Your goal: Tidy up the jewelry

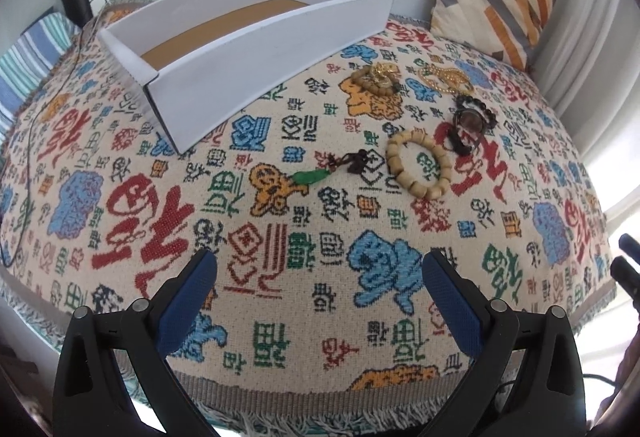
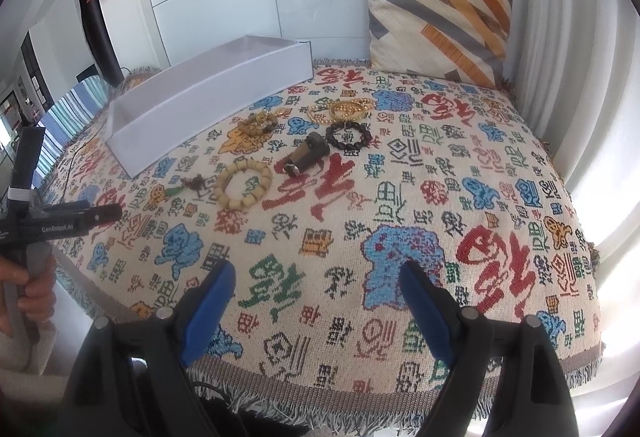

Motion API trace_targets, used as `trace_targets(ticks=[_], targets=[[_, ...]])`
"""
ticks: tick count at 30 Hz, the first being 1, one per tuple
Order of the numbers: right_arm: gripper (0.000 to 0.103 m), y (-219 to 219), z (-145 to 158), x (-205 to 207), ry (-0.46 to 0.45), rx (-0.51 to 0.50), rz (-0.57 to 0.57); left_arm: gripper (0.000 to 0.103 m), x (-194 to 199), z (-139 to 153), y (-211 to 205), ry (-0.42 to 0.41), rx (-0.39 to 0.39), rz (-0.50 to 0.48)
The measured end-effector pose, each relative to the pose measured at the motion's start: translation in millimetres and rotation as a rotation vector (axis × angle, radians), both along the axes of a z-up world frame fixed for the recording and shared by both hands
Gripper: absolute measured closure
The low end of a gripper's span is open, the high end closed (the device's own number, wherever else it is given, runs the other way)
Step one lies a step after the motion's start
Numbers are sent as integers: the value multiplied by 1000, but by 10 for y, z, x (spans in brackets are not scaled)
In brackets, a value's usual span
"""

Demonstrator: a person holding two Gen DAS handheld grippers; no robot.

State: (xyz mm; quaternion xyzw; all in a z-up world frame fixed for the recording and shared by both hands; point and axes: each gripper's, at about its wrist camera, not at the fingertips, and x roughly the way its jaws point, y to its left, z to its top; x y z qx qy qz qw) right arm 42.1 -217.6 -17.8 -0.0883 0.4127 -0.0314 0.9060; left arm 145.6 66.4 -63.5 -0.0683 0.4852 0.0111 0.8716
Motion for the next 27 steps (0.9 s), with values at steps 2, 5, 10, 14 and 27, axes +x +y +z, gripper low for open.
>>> trace_targets(ticks=[2, 5, 10, 14, 27], targets=[[17, 30, 0, 22, 1, 5, 11, 1, -12, -21, 21, 7, 0, 6], [17, 102, -34, 74, 17, 13, 31, 1, -34, -68, 79, 19, 0, 21], [17, 178, -103, 122, 51, 27, 58, 1, -65, -133, 185, 37, -7, 45], [17, 201, -105, 141, 54, 23, 62, 1, -65, -170, 212, 44, -8, 51], [17, 139, -138, 160, 67, 40, 46, 1, 51, -191, 259, 62, 4, 16]])
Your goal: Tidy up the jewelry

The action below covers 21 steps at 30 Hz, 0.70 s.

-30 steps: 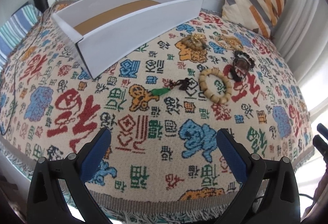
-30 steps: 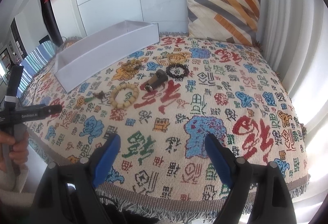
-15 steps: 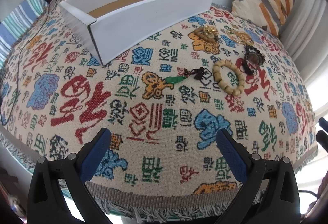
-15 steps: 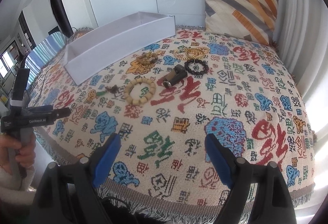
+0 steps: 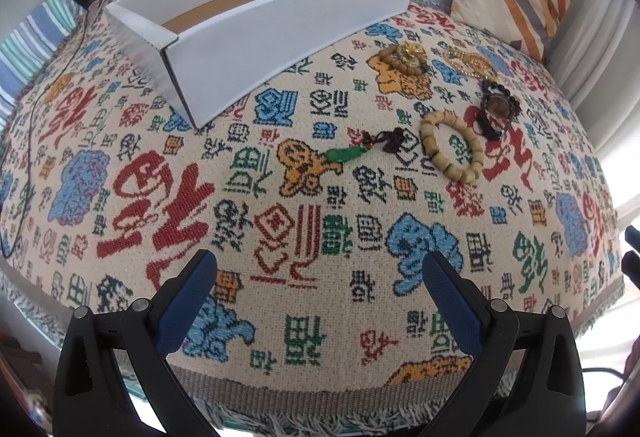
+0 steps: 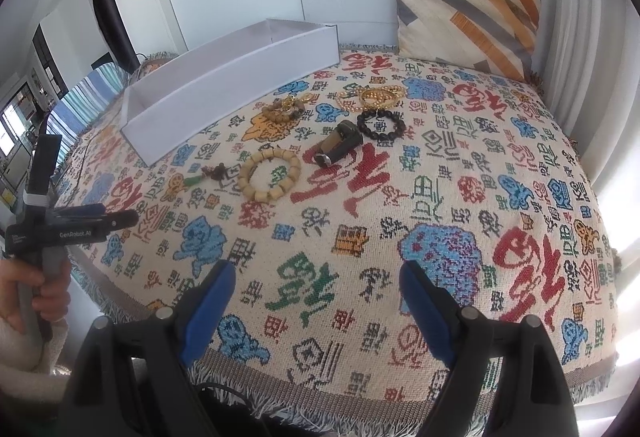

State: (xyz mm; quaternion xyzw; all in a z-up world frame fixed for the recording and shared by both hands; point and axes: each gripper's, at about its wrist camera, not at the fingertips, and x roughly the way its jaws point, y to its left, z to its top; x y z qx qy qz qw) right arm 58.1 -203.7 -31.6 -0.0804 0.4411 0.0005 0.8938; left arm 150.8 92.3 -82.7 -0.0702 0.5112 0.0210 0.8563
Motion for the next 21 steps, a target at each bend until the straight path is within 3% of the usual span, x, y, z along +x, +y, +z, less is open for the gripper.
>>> trace_targets(ticks=[4, 11, 16, 21], targets=[[17, -11, 7, -19, -8, 2, 0, 1, 122, 41, 52, -8, -10, -27], [17, -155, -14, -29, -7, 30, -32, 1, 605, -64, -334, 31, 49, -210], [17, -258, 17, -56, -21, 32, -57, 1, 928, -207, -500, 77, 97, -251], [17, -375, 5, -51, -14, 34, -88, 1, 1008, -278, -483, 96, 104, -267]])
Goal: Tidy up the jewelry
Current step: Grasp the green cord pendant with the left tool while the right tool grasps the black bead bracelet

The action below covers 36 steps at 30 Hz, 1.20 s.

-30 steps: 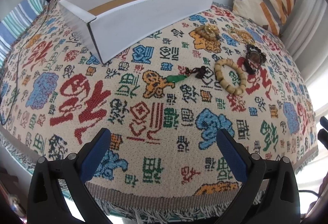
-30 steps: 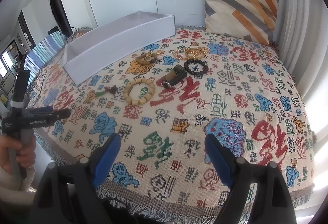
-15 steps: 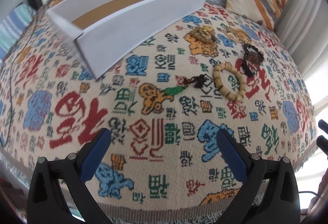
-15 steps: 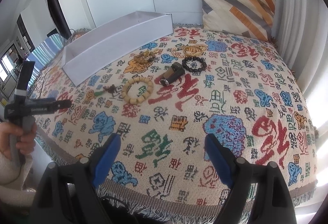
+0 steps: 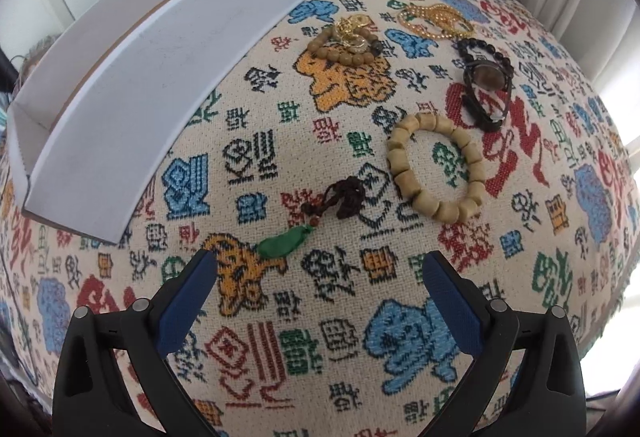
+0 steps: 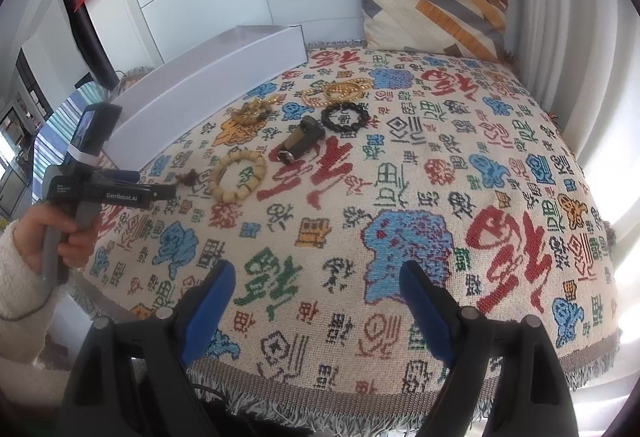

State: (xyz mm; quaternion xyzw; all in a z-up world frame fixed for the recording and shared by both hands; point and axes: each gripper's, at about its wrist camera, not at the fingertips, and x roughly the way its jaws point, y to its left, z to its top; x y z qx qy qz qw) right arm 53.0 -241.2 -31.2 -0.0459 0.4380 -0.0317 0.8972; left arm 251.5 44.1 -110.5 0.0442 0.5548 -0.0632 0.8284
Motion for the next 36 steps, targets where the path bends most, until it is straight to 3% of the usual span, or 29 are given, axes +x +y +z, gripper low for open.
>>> trace_targets(ticks=[13, 25, 33, 36], targets=[[17, 128, -107, 161, 41, 43, 38, 1, -91, -84, 250, 18, -15, 40], [17, 165, -131, 176, 57, 44, 37, 1, -44, -4, 449, -15, -9, 3], [17, 144, -179, 181, 71, 67, 32, 2, 240, -212, -43, -5, 84, -111], [17, 125, -131, 155, 57, 52, 26, 15, 373, -304, -186, -5, 122, -121]])
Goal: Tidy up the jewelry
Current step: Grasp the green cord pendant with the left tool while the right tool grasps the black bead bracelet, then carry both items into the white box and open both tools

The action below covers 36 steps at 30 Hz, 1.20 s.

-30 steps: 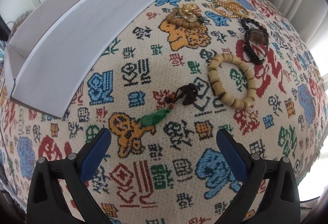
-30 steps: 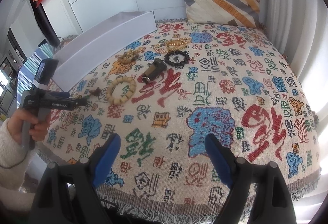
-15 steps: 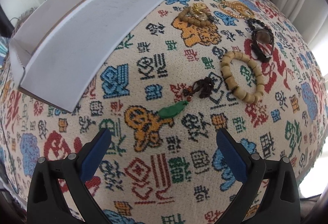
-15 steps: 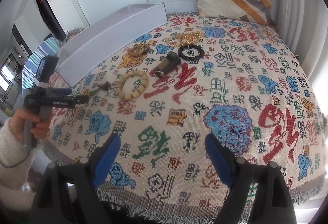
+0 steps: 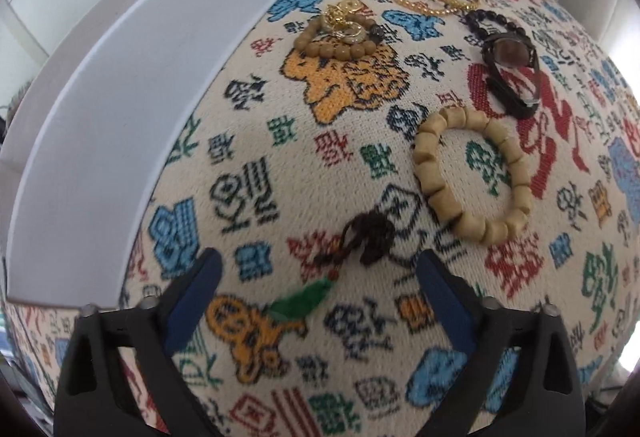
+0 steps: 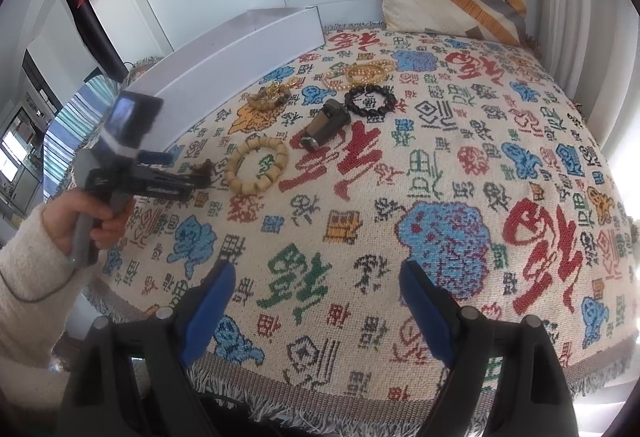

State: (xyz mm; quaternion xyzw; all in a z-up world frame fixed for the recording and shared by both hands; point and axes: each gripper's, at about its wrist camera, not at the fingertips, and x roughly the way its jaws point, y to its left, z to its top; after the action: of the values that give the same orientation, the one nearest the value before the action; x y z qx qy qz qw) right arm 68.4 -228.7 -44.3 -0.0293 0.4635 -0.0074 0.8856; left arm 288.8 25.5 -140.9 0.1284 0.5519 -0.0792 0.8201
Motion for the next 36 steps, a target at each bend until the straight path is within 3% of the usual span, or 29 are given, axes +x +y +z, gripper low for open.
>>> trace_targets(ticks=[1, 3, 5, 7, 12, 16, 18, 22, 24, 28, 29, 32, 36], targets=[[17, -20, 15, -10, -4, 0, -6, 23, 19, 3, -23, -1, -24, -5], [17, -72, 36, -25, -10, -1, -20, 50, 48, 24, -27, 30, -118, -10], [17, -119, 50, -2, -9, -8, -27, 93, 54, 53, -23, 28, -143, 2], [17, -164, 97, 83, -10, -3, -18, 93, 57, 57, -8, 27, -136, 20], [17, -458, 302, 627, -29, 99, -22, 93, -12, 144, 243, 16, -208, 121], [18, -690, 229, 1463, 26, 40, -48, 93, -129, 301, 418, -4, -236, 169], [27, -757, 137, 1919, 73, 69, -53, 93, -182, 385, 500, -13, -244, 184], [38, -672, -109, 2614, 144, -77, -30, 93, -287, 502, 612, -28, -262, 213], [45, -618, -326, 2848, 226, -146, -12, 93, -306, 535, 659, -30, -276, 230], [73, -515, -628, 2972, 302, -261, 26, 93, -348, 554, 721, -25, -290, 252], [91, -468, -619, 2960, 275, -293, 42, 93, -360, 559, 726, -26, -287, 255], [91, -474, -511, 2904, 242, -245, 24, 93, -385, 578, 738, -21, -297, 263], [91, -320, -130, 2739, 177, -227, 69, 93, -452, 755, 760, -43, -322, 257]])
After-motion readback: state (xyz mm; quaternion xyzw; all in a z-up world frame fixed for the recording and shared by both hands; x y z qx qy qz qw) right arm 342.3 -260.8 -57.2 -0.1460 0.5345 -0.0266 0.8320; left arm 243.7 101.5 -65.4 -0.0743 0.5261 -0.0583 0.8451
